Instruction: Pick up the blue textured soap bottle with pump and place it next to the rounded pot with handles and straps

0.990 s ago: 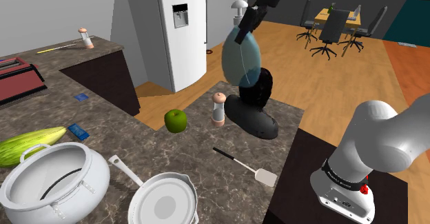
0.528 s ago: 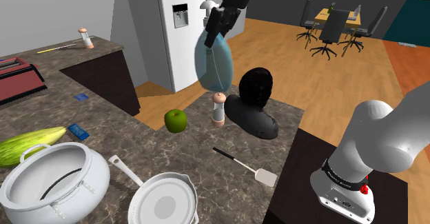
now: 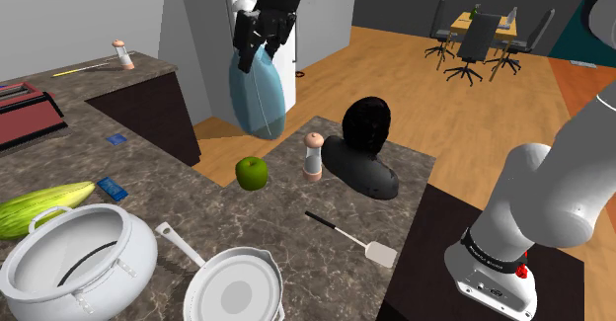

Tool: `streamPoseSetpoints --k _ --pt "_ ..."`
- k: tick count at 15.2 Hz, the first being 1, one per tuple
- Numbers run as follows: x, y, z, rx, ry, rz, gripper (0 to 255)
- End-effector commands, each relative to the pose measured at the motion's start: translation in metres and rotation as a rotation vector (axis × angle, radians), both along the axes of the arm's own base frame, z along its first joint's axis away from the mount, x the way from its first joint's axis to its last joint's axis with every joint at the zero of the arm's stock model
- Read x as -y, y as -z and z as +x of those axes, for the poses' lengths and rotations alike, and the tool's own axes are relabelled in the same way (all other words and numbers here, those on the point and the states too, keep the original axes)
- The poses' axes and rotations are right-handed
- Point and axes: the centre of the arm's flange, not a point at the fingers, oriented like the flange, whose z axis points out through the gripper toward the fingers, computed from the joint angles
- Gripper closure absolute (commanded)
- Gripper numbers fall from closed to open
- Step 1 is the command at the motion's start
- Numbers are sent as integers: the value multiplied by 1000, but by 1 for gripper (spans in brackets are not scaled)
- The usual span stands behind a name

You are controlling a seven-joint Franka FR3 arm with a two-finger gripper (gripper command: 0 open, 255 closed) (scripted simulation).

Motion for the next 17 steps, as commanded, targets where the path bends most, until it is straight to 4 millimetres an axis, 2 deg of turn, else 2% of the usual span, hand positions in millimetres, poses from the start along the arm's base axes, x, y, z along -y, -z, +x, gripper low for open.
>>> streamPoseSetpoints --k 1,14,17 --pt "-24 1 10 1 1 1 255" --pt "-178 0 82 1 1 1 255" --pt "-178 16 82 1 1 1 255"
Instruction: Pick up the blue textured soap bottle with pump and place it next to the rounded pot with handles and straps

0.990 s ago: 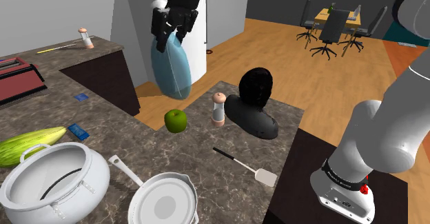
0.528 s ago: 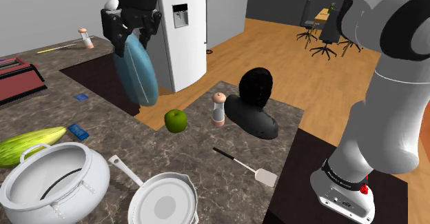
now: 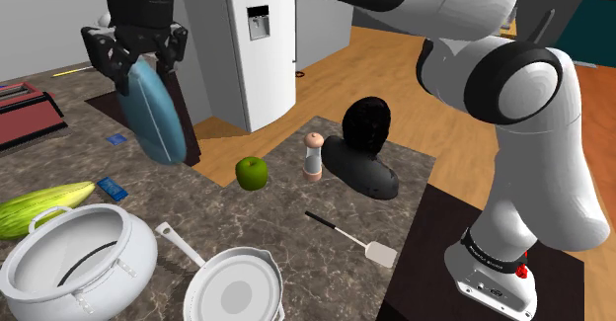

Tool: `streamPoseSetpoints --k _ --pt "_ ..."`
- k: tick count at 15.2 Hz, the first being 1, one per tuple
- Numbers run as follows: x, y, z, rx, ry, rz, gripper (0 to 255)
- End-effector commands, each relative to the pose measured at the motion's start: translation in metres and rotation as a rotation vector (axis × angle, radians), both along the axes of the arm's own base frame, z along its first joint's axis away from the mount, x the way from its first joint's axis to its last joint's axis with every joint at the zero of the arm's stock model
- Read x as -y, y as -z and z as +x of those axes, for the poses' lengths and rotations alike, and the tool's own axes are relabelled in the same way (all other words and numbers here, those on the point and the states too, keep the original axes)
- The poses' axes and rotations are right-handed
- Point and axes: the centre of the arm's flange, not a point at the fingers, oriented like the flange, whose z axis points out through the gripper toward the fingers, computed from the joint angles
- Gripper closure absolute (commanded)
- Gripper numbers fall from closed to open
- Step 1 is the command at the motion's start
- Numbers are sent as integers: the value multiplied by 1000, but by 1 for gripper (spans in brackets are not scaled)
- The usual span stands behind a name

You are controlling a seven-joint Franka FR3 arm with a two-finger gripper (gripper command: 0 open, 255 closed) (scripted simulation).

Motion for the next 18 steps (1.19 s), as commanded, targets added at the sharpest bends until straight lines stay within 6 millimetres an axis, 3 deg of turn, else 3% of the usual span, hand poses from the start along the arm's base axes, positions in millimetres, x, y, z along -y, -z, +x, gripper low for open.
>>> streamPoseSetpoints --k 1,18 --pt "0 10 1 2 1 1 255" --pt "0 99 1 2 1 1 255"
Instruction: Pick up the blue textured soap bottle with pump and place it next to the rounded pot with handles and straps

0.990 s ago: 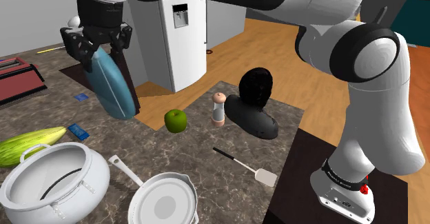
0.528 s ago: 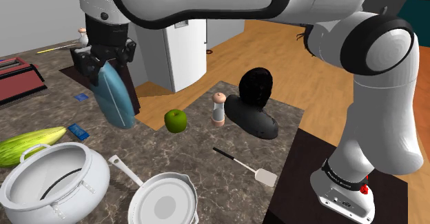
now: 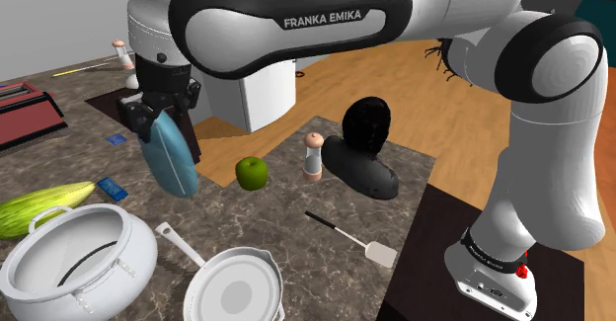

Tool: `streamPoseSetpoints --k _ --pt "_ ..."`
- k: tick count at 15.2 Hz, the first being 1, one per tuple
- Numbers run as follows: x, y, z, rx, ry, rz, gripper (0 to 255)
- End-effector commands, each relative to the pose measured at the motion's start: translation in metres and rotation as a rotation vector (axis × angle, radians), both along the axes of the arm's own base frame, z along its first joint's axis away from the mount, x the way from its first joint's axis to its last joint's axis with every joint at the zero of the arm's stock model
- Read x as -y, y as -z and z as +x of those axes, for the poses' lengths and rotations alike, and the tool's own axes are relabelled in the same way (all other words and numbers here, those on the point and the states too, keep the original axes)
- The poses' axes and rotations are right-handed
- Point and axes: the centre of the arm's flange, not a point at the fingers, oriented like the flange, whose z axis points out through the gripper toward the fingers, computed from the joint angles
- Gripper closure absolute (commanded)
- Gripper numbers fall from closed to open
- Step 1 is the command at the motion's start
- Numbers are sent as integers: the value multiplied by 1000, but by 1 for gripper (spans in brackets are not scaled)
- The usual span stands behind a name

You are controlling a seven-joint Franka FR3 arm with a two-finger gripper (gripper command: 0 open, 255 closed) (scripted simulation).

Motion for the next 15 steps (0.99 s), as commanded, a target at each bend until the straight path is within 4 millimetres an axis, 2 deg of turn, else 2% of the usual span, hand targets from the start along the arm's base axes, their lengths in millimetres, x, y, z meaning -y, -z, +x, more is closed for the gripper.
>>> streamPoseSetpoints --k 1,15 --pt "1 10 0 1 0 1 255" --pt "1 84 0 1 0 1 255"
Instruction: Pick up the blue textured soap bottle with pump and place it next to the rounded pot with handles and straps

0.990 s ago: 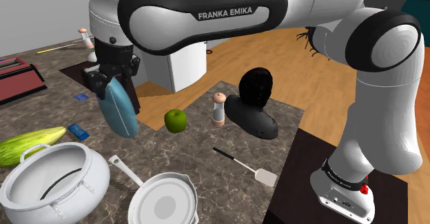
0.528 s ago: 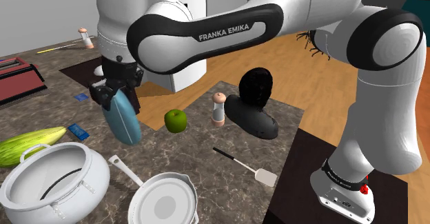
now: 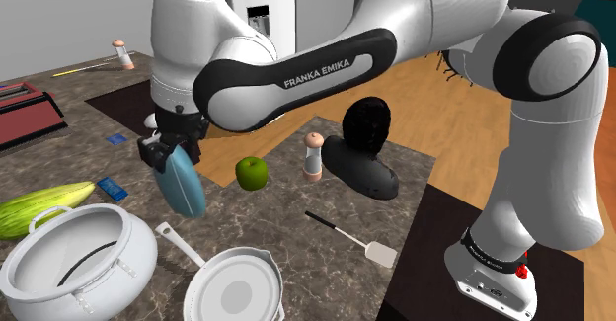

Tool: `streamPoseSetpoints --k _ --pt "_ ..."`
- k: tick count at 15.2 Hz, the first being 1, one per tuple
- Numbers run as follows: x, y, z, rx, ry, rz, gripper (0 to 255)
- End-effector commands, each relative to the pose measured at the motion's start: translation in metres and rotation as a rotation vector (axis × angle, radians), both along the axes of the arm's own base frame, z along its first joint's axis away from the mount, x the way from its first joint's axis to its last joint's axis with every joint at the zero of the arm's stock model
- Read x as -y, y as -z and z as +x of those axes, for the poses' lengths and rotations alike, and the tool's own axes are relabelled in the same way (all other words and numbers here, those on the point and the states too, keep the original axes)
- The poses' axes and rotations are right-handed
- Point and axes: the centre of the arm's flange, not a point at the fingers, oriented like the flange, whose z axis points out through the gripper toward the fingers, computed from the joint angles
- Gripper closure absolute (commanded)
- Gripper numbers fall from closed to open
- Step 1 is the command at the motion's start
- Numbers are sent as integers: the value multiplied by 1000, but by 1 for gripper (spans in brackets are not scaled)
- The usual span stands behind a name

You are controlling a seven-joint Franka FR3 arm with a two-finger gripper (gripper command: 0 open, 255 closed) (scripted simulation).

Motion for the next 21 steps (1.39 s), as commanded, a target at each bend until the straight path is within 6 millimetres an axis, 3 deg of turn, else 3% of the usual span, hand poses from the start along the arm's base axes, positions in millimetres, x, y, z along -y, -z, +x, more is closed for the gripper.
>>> streamPoseSetpoints --k 1,21 --pt "0 10 -1 1 0 1 255" --pt "0 116 -1 1 0 1 255"
